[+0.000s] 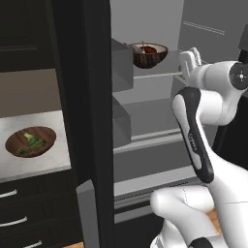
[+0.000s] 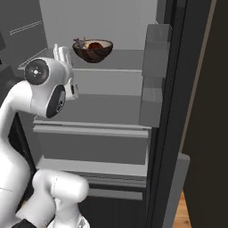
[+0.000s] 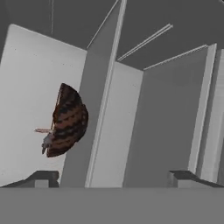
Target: Place the bowl with the broccoli and squash on the second highest shelf of the fridge. Place the bowl with the steak and fish on the top shelf of the fridge.
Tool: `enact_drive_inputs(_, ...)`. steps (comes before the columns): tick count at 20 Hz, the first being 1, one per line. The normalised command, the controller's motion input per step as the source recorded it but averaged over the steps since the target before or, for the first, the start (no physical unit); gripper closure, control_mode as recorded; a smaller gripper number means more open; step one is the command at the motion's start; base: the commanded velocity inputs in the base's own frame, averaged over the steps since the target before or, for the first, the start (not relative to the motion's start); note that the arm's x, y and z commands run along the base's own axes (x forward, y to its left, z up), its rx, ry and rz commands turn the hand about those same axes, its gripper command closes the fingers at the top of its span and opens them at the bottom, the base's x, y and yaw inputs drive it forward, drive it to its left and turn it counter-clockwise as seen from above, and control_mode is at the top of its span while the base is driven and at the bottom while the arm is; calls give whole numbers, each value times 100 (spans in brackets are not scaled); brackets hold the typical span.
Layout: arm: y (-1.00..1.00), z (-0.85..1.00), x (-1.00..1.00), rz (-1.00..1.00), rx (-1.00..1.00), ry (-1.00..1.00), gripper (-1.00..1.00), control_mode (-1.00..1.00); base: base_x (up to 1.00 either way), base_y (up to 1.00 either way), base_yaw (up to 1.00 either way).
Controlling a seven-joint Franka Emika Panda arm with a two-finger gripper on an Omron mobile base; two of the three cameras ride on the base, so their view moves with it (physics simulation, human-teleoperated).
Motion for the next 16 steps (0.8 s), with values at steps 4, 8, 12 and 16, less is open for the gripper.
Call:
enact_drive_inputs(4,-9,-58,-87,14,-18,25,-100,-100,0,0,0)
enact_drive_inputs(8,1,-26,-16,13,-21,12,-100,-100,0,0,0)
enact_drive_inputs(12,0,0,0,1,-2,1,-100,100,-72,0,2)
enact_drive_inputs(16,0,0,0,0,0,0,-100,100,-100,0,5)
